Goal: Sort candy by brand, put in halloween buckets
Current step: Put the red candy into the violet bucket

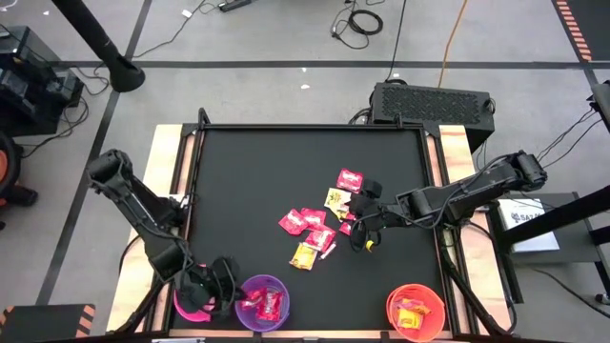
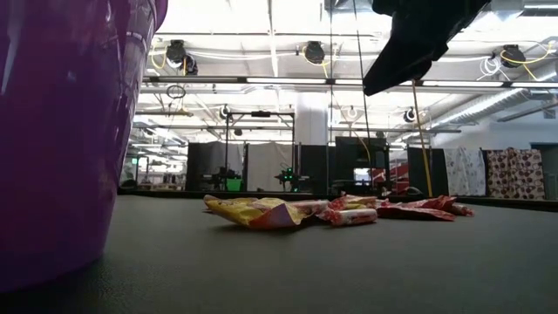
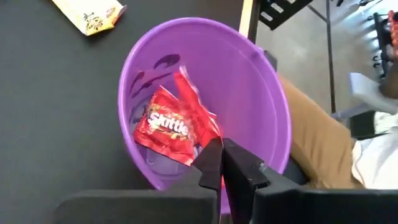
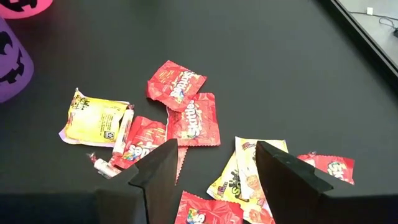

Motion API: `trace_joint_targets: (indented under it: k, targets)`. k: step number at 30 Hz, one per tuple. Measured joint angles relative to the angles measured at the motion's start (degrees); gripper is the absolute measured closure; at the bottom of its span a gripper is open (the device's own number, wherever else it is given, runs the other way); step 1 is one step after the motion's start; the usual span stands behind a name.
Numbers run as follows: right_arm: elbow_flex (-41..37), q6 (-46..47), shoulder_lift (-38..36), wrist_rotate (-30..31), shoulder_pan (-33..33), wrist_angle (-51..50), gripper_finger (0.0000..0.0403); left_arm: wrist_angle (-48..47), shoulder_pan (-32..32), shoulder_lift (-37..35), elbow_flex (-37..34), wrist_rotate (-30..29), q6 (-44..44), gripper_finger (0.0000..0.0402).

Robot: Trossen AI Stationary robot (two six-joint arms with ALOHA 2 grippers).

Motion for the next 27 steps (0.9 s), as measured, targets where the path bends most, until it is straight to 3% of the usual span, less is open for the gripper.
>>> trace_joint_targets:
  k: [6,13,21,27]
  targets:
    - [0.0,0.44,0.0,0.15,0.0,0.05,0.0195,1.48,1.54,1.48,0.0,-0.46,2.17,0.0324]
    - [0.0,0.62,0.0,0.53,-0.16,0.17,0.0195,5.35,6.85,1.07,0.0,-4.31,17.46,0.0222]
    - [0.0,-3.7,1.45,0.59,-0.62,8.25,0.0195,5.5,14.96,-1.8,4.61,-7.89,39.52,0.0209]
    - [0.02,-11.72,7.82,2.85,-2.94,18.4,0.0195,-1.42,21.49,-5.0,7.64,-21.6,51.31,0.0208]
